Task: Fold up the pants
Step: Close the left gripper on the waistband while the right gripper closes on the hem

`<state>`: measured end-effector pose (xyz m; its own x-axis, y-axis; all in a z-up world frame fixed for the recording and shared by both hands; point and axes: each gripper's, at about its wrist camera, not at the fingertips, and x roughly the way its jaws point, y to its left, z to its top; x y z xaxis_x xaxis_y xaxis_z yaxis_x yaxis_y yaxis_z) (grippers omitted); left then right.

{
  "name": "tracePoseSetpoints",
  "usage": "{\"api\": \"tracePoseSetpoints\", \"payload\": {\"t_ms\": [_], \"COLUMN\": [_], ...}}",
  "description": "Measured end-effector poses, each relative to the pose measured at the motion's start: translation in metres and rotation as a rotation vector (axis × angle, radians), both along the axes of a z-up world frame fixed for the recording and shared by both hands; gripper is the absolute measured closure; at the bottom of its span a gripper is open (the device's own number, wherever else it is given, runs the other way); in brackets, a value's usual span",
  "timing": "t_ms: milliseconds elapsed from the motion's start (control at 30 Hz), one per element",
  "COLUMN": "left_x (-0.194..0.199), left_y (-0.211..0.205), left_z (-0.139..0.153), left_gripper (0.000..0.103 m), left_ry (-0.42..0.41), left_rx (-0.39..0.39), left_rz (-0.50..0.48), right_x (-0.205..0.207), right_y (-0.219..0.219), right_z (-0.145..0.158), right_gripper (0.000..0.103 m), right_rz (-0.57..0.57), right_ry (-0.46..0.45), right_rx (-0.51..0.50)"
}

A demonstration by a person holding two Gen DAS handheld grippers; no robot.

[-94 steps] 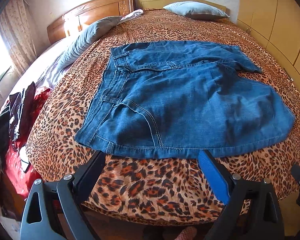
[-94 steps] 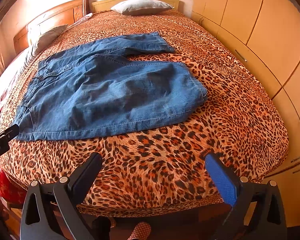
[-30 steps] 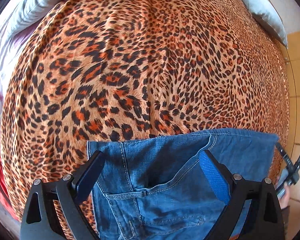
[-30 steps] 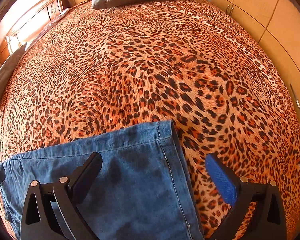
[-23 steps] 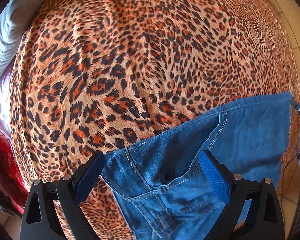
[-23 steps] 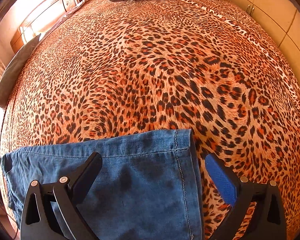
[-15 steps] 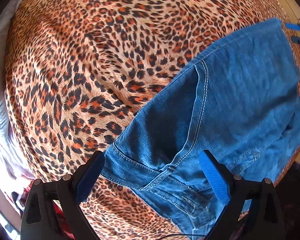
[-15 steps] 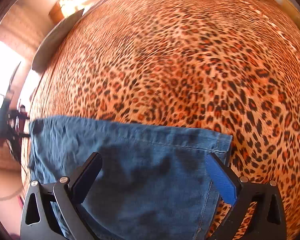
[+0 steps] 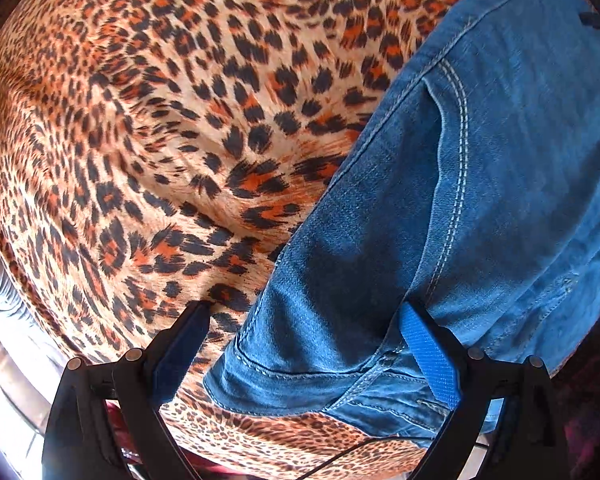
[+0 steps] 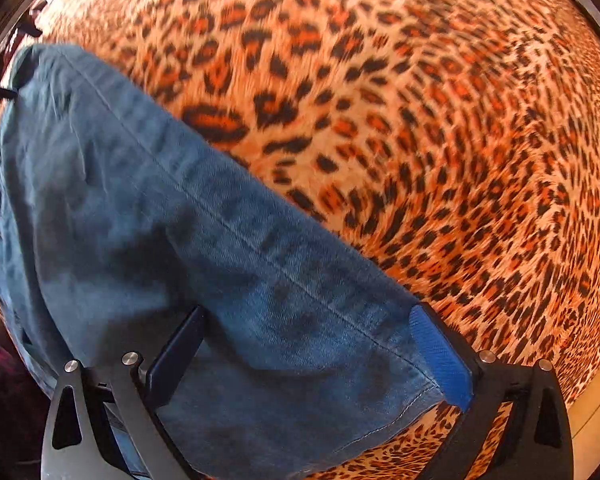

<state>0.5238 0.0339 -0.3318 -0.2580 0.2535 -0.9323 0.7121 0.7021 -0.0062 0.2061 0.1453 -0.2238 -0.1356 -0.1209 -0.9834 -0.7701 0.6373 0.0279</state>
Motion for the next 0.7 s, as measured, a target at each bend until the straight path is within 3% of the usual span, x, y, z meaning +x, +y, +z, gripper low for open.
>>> {"api": "tracePoseSetpoints", "payload": {"t_ms": [200,267,300,367,400,433,467,500,533,700], "left_x": [0.019,0.018,0.020,0.022,0.025,0.028,0.031,0.034,0.036,0.034], "left_y": [-0.010,-0.025,-0.027,-0.031,-0.032,-0.033,-0.034,-0.035,-0.036,-0.046], "left_z": [-0.034,-0.018,-0.019,-0.019,-0.020,-0.019,-0.019,-0.019,-0.018,-0.012], "left_gripper": [0.003,0.006,0.011,0.027,0.040,0.057,0.065,0.077,0.081,0.087], "left_ry": [0.013,0.000,-0.005,-0.021,-0.029,-0.033,-0.042,-0.051,-0.069,-0.171], "left_rx": [0.009,0.007,0.004,-0.003,-0.005,-0.009,-0.008,-0.004,0.004,0.023], "left_rz": [-0.024,-0.044,-0.047,-0.054,-0.053,-0.043,-0.036,-0.032,-0.036,-0.072], "right_x": [0.023,0.022,0.012,-0.003,-0.005,-0.010,-0.014,-0.018,-0.025,-0.051], "right_y": [-0.010,-0.012,-0.008,-0.008,-0.009,-0.010,-0.012,-0.014,-0.016,-0.025], "right_z": [0.007,0.015,0.025,0.038,0.042,0.048,0.051,0.054,0.059,0.084], "right_gripper": [0.015,0.025,0.029,0.052,0.059,0.077,0.090,0.091,0.094,0.096], "right_rz": [0.011,0.022,0.032,0.057,0.061,0.062,0.061,0.064,0.067,0.028], "right_ry": [0.005,-0.007,-0.017,-0.045,-0.053,-0.059,-0.065,-0.081,-0.098,-0.169], "right_rx": [-0.024,-0.019,-0.016,-0.019,-0.024,-0.025,-0.028,-0.032,-0.034,-0.019]}}
